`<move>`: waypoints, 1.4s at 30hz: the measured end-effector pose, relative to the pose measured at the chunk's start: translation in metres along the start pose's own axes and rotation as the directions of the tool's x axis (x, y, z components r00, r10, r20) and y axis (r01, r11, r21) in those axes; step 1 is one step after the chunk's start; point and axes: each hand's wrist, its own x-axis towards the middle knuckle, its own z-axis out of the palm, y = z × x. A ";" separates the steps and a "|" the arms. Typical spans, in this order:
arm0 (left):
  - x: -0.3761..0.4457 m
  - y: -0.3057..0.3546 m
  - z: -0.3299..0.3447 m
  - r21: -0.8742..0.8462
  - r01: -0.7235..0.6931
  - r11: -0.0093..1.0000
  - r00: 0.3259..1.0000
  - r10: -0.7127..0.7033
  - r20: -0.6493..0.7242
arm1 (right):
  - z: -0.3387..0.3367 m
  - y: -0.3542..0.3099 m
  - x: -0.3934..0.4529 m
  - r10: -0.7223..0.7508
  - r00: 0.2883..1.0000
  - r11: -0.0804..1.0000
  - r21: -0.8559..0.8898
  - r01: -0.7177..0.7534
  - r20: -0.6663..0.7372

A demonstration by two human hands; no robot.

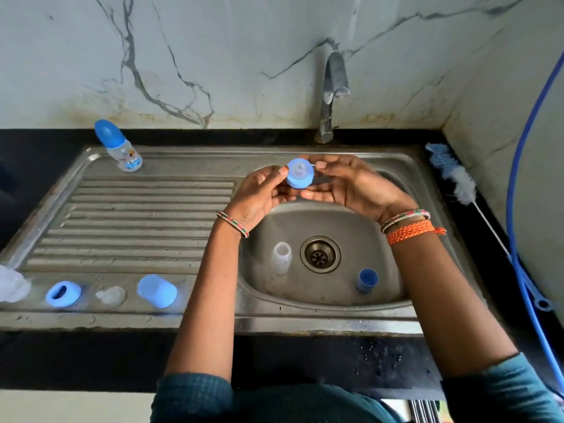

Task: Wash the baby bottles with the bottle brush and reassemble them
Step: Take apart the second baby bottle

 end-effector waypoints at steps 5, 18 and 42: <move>-0.002 0.011 0.009 0.037 -0.068 0.997 0.997 0.066 0.047 | 0.015 -0.012 -0.003 -0.079 0.986 0.990 -0.126 0.060 -0.148; -0.005 0.028 0.014 -0.015 -0.146 0.989 0.980 0.146 0.133 | 0.030 -0.016 0.002 -0.171 0.940 0.979 -0.161 0.127 -0.295; -0.003 0.030 0.043 0.316 -0.100 0.944 0.929 0.203 -0.310 | 0.026 -0.006 0.004 -0.217 0.919 0.973 -0.150 0.176 -0.330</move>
